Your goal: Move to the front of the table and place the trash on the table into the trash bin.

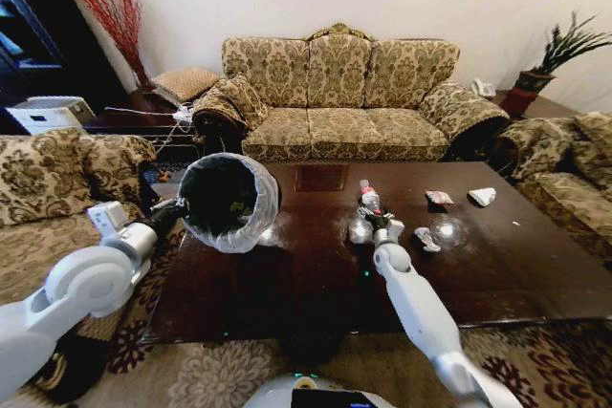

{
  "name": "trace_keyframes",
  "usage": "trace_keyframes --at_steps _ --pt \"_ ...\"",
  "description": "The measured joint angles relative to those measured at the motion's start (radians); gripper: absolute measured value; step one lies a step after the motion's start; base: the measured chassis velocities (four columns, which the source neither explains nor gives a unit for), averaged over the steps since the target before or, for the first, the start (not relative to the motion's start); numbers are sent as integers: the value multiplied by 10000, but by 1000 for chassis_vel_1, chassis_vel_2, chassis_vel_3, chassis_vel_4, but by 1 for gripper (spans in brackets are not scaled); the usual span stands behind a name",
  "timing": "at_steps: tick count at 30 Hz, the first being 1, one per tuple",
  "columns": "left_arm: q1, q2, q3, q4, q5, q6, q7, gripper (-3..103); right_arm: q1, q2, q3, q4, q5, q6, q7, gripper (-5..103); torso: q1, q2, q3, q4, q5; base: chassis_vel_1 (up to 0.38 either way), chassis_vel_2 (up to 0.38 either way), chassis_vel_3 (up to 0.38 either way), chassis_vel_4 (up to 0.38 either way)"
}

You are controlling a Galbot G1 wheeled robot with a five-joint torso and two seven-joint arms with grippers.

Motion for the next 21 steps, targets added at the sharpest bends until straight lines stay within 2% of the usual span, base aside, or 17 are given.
trace_keyframes --at_steps 3,6,9,12,13,14,16,17,20,21 --pt "-43 12 29 -24 -31 0 1 0 351 103 -104 -554 -153 -216 -3 100 1 -1 1 -7 14 -138 -129 108 93" --pt "-28 9 31 -74 -54 0 5 0 588 151 -156 -1005 -173 -261 -109 100 1 0 0 -10 3 -56 -63 9 27" --pt "-4 -19 45 -139 -41 0 -1 0 833 255 -245 -1528 30 -125 -310 102 0 0 0 -4 -4 0 0 0 0" --pt "22 -51 74 -274 -39 5 -4 0 969 325 -316 -1894 57 -54 -561 100 0 0 0 2 -8 33 44 -8 8" --pt "17 -64 94 -350 -38 6 -4 0 1046 374 -369 -2092 18 -25 -747 92 0 0 0 8 -2 44 66 -20 -9" --pt "2 -67 104 -389 -38 6 -4 0 1093 420 -399 -2213 -25 -23 -822 92 -1 0 -1 7 0 0 0 0 0" --pt "-20 -66 114 -413 -42 6 -3 0 1200 556 -420 -2438 -174 -63 -793 82 -1 0 -1 0 1 0 0 0 0" --pt "-20 -66 114 -413 -42 6 -3 0 1200 556 -420 -2438 -174 -63 -793 82 -1 0 -1 0 1 0 0 0 0" --pt "-19 -83 108 -397 -46 7 3 0 1306 679 -434 -2709 -292 -105 -646 65 0 0 -1 -4 6 0 0 0 0" --pt "-19 -83 108 -397 -46 7 3 0 1306 679 -434 -2709 -292 -105 -646 65 0 0 -1 -4 6 0 0 0 0"
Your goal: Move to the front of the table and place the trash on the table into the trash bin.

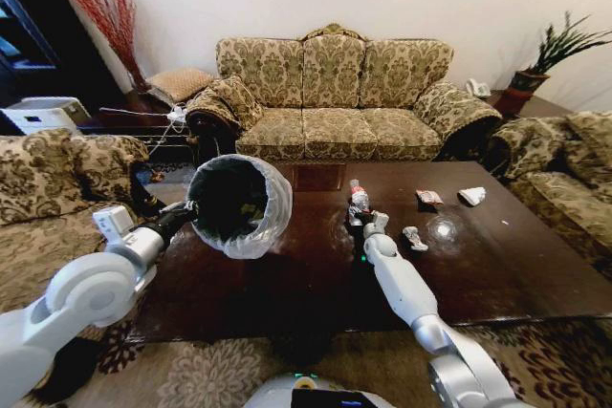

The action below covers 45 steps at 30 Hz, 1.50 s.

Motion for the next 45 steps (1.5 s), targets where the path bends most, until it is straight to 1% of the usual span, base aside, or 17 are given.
trace_keyframes --at_steps 3,4,6,8,11,17,20,21,23,24,25,26,28,32,34,37,45 --pt "7 -27 -5 44 -1 -2 2 0 -13 33 -6 -2 -13 -110 73 49 0 0 0 2 -8 0 0 0 0" --pt "7 -27 -5 44 -1 -2 2 0 -13 33 -6 -2 -13 -110 73 49 0 0 0 2 -8 0 0 0 0" --pt "-2 -28 -5 53 -4 -6 1 0 -48 35 -5 56 -7 -133 95 38 -1 0 0 4 -7 0 0 0 0" --pt "-3 -26 -4 55 -5 -8 1 0 -64 34 2 85 -6 -137 105 38 -1 0 -1 4 -7 0 0 0 0" --pt "3 -13 -4 96 -6 -13 1 0 -160 8 41 212 -34 -59 100 28 -1 0 0 2 -2 0 0 0 0" --pt "37 71 -13 106 -122 -22 -36 0 -552 -97 133 1190 -197 238 141 27 0 0 1 3 -3 0 0 0 0" --pt "-3 447 -73 303 -435 -22 -198 0 -1310 -455 109 3739 -288 88 156 27 0 0 1 3 -6 0 0 0 0" --pt "-3 447 -73 303 -435 -22 -198 0 -1310 -455 109 3739 -288 88 156 27 0 0 1 3 -6 0 0 0 0" --pt "-213 955 -148 614 -1287 59 -479 0 -1882 -859 -129 6592 -370 -117 69 27 0 0 0 0 -6 0 0 0 0" --pt "-213 955 -148 614 -1287 59 -479 0 -1882 -859 -129 6592 -370 -117 69 27 0 0 0 0 -6 0 0 0 0" --pt "-302 1305 -192 820 -1773 182 -634 0 -2102 -1119 -342 8267 -315 -216 -174 27 0 0 0 0 -5 0 0 0 0" --pt "-302 1305 -192 820 -1773 182 -634 0 -2102 -1119 -342 8267 -315 -216 -174 27 0 0 0 0 -5 0 0 0 0" --pt "-309 1949 -202 1178 -2038 356 -728 0 -2229 -1597 -913 10758 161 -569 -672 27 -1 0 -1 1 -10 0 0 0 0" --pt "-292 2541 -117 1318 -2060 426 -736 0 -2465 -1830 -2016 12344 271 -730 -1068 27 -2 1 -1 3 -6 0 0 0 0" --pt "-276 2687 -67 1289 -2047 425 -736 0 -2576 -1793 -2439 12544 188 -694 -1143 27 -2 1 -1 0 -6 0 0 0 0" --pt "-213 2942 -5 882 -2009 426 -755 0 -2689 -1348 -3737 12238 -663 -293 -1345 27 -1 0 0 2 -3 0 0 0 0" --pt "-282 2717 -59 356 -1711 422 -779 0 -2406 -758 -4790 11476 -1756 -314 -1197 26 -1 0 0 3 -4 0 0 0 0"
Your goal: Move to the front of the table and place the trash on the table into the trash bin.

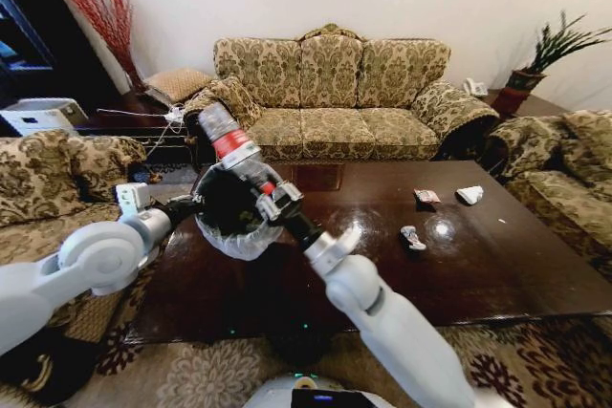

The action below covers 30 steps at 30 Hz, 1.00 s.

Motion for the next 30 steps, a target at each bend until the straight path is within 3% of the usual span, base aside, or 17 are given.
trace_keyframes --at_steps 3,10,12,13,16,20,26,30 --pt "43 -130 1 -135 58 1 26 0 162 105 -214 -161 -187 -102 47 30 0 0 0 0 -4 0 0 0 0" --pt "64 -303 0 -84 260 -15 76 0 405 335 -366 -444 -378 -319 222 63 1 0 0 0 -1 0 0 0 0" --pt "68 -313 1 -78 265 -17 81 0 388 331 -366 -445 -392 -327 248 63 1 0 0 0 -2 0 0 0 0" --pt "75 -327 3 -73 278 -20 90 0 327 304 -359 -445 -409 -346 277 74 1 0 0 0 1 0 0 0 0" --pt "105 -336 21 -65 301 -21 135 0 110 221 -292 -363 -436 -343 284 79 1 0 0 0 1 0 0 0 0" --pt "116 -323 58 30 332 -21 210 0 -365 114 -6 21 -322 194 40 98 1 0 0 -1 2 0 0 0 0" --pt "140 -435 93 183 526 -70 267 0 -1555 4 1067 1300 188 1012 -329 100 1 0 0 1 3 0 0 0 0" --pt "150 -761 86 288 708 -116 331 0 -3449 -687 2852 2695 191 708 730 100 -1 1 -2 -1 0 0 0 0 0"
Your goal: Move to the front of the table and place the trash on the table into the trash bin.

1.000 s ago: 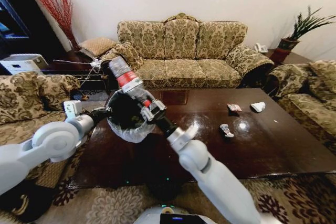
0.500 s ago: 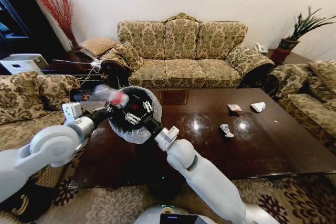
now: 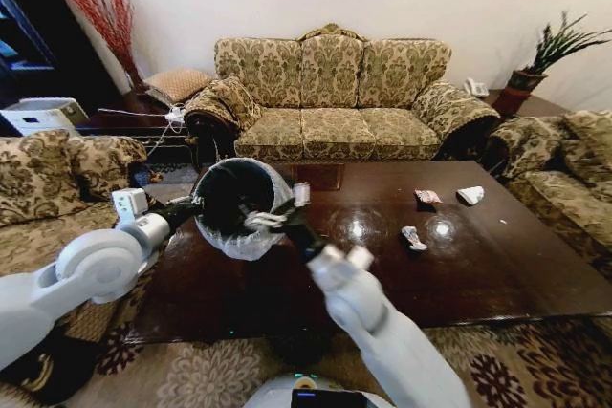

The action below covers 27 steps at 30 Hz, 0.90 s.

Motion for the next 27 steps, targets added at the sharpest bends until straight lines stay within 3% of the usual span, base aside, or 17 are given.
trace_keyframes --at_steps 4,6,9,12,23,27 --pt "1 -249 -8 -42 125 -15 12 0 -960 -66 1200 -359 467 -410 741 100 -1 0 0 -1 1 0 0 0 0" --pt "16 -489 -7 -108 241 -15 12 0 -1543 238 2642 -1596 1153 -835 1379 100 0 0 2 1 4 0 0 0 0" --pt "26 -584 4 -115 295 -15 6 0 -1662 437 3587 -2530 1261 -748 1419 100 0 -1 1 2 5 0 0 0 0" --pt "106 -694 10 -138 416 -15 22 0 -1640 372 4749 -3909 2001 -598 1407 100 1 -1 2 2 3 -64 -59 69 61" --pt "126 -763 22 -151 558 -15 85 0 -1414 86 4857 -5431 1855 -217 1338 100 2 -1 2 1 5 -188 -198 189 184" --pt "173 -926 40 -172 664 -13 139 0 -1359 -19 4710 -5944 1657 167 634 100 3 -1 3 -4 0 -239 -236 248 236"
